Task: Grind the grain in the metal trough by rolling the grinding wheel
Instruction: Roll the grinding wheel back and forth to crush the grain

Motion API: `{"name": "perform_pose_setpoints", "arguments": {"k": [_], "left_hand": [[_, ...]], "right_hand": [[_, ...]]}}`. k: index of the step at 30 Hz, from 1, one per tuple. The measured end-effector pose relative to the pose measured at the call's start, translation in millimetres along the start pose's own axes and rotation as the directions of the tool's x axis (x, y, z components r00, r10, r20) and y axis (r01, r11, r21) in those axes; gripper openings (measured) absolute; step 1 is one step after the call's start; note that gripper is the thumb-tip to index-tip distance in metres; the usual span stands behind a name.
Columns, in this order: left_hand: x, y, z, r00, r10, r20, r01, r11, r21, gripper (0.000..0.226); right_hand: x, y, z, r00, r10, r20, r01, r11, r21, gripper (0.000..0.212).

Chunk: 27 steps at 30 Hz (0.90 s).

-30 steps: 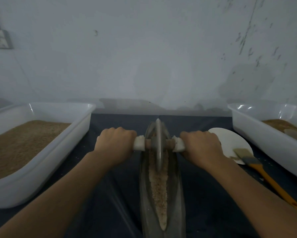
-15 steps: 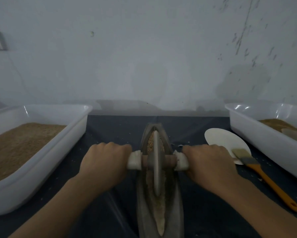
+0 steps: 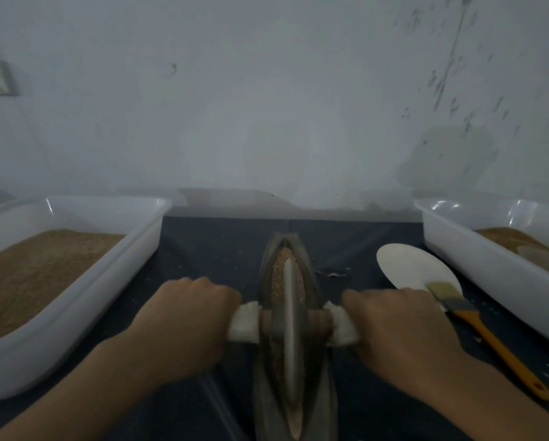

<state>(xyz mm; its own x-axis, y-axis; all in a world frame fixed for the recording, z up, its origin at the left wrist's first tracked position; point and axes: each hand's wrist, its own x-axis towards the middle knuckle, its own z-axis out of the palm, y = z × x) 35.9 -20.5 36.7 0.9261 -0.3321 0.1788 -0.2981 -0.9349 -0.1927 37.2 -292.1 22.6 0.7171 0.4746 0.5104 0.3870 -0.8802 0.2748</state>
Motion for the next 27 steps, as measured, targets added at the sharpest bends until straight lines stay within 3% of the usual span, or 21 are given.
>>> {"name": "perform_pose_setpoints", "arguments": {"k": [5, 9, 15, 19, 24, 27], "left_hand": [[8, 4, -5, 0.997, 0.01, -0.073, -0.002, 0.995, 0.102, 0.027], [52, -7, 12, 0.991, -0.012, -0.137, 0.031, 0.99, 0.134, 0.021], [88, -15, 23, 0.979, -0.067, -0.191, 0.09, 0.989, 0.114, 0.019], [60, -7, 15, 0.992, -0.035, -0.12, 0.044, 0.996, 0.073, 0.018], [-2, -3, 3, 0.999, 0.029, 0.016, -0.028, 0.999, -0.044, 0.032], [-9, -1, 1, 0.999, 0.035, -0.039, -0.034, 0.999, 0.011, 0.035]], "right_hand": [[-6, 3, 8, 1.0, 0.011, 0.007, -0.011, 1.0, -0.009, 0.053], [33, 14, 42, 0.998, 0.056, -0.02, -0.057, 0.995, -0.084, 0.035], [74, 25, 61, 0.983, 0.166, 0.079, -0.163, 0.985, -0.049, 0.024], [49, 14, 33, 0.991, 0.088, 0.105, -0.08, 0.994, -0.075, 0.026], [-3, -2, -3, 0.998, -0.045, -0.033, 0.044, 0.999, -0.027, 0.043], [-10, 0, -4, 0.999, -0.027, -0.024, 0.027, 1.0, -0.013, 0.041]]}}
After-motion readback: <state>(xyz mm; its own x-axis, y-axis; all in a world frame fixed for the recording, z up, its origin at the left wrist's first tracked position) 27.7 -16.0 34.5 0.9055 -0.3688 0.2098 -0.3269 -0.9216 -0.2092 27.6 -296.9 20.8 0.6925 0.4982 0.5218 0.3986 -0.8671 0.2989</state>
